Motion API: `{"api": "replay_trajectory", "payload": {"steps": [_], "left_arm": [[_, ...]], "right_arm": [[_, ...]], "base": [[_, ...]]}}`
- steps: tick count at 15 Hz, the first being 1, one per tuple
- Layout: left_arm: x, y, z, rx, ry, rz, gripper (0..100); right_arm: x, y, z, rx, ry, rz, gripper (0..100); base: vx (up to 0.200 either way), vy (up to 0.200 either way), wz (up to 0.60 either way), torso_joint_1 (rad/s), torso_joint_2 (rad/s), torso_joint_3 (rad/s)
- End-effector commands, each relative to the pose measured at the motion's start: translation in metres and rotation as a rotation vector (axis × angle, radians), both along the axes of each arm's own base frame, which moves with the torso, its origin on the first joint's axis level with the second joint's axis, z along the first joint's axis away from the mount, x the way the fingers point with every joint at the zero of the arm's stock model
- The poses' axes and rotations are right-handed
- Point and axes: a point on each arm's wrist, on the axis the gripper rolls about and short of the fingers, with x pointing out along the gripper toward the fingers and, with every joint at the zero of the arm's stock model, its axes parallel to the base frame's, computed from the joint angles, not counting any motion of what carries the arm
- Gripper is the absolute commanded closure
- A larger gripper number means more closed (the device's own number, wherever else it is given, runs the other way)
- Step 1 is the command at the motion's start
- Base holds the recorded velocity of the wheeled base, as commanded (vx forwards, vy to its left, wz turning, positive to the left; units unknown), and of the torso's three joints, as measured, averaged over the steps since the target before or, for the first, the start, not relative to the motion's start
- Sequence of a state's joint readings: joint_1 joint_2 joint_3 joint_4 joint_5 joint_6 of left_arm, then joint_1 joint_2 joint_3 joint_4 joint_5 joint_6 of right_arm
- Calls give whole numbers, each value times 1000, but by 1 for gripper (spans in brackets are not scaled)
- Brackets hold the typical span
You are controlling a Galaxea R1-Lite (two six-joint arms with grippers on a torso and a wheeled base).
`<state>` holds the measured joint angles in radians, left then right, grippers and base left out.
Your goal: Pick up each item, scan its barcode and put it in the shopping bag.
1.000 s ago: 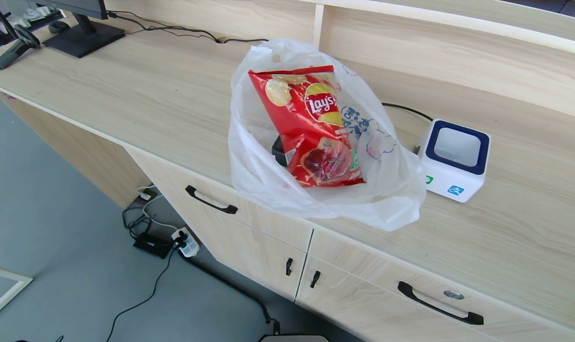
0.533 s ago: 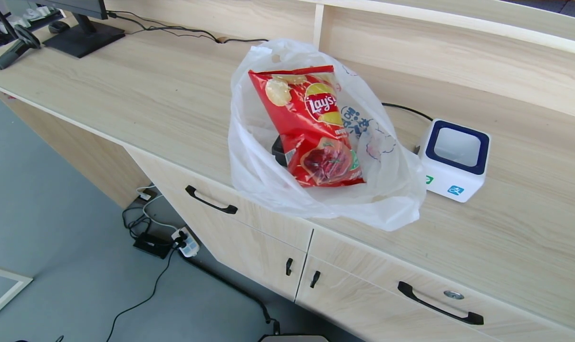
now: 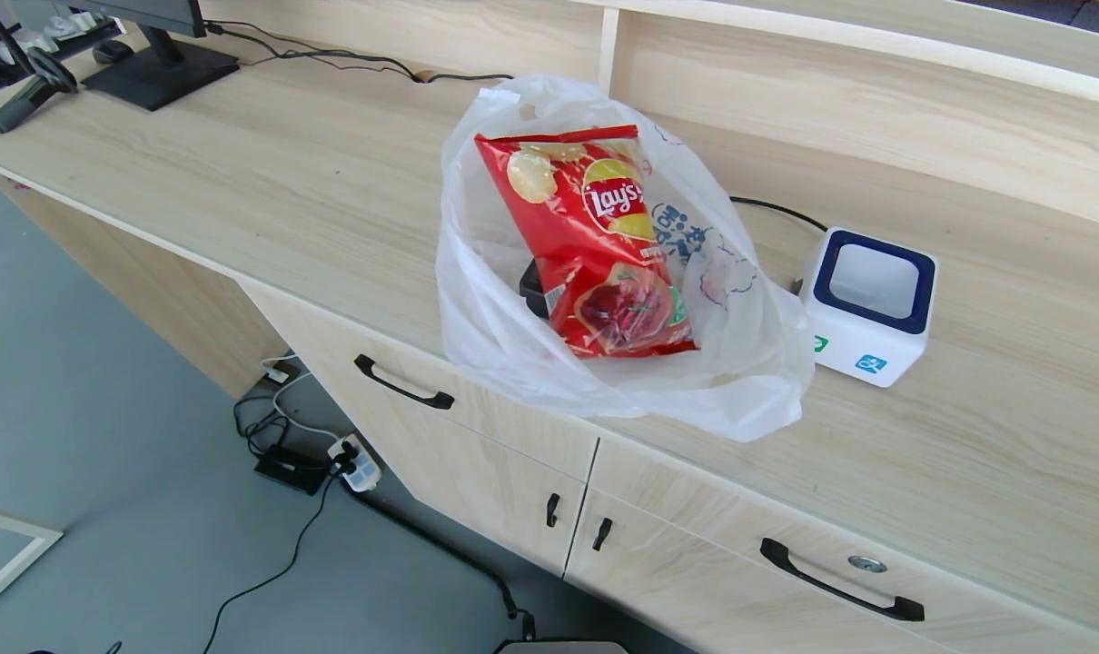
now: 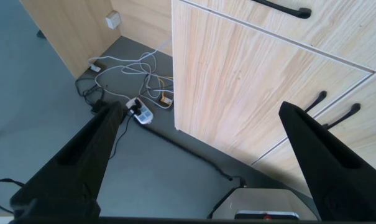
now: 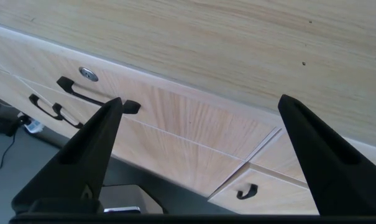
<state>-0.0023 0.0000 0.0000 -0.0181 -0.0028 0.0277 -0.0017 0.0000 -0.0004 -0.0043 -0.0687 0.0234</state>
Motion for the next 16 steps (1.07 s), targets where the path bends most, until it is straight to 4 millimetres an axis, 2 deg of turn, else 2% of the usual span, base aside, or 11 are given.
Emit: {"api": "replay_trajectory", "payload": {"steps": [1, 16], "left_arm": [[0, 0, 0, 0, 1, 1, 0], [0, 0, 0, 0, 1, -1, 0]], "right_arm": [[0, 0, 0, 0, 2, 0, 0], [0, 0, 0, 0, 0, 0, 0]], "base": [[0, 0, 0, 0, 0, 0], [0, 0, 0, 0, 0, 0]]}}
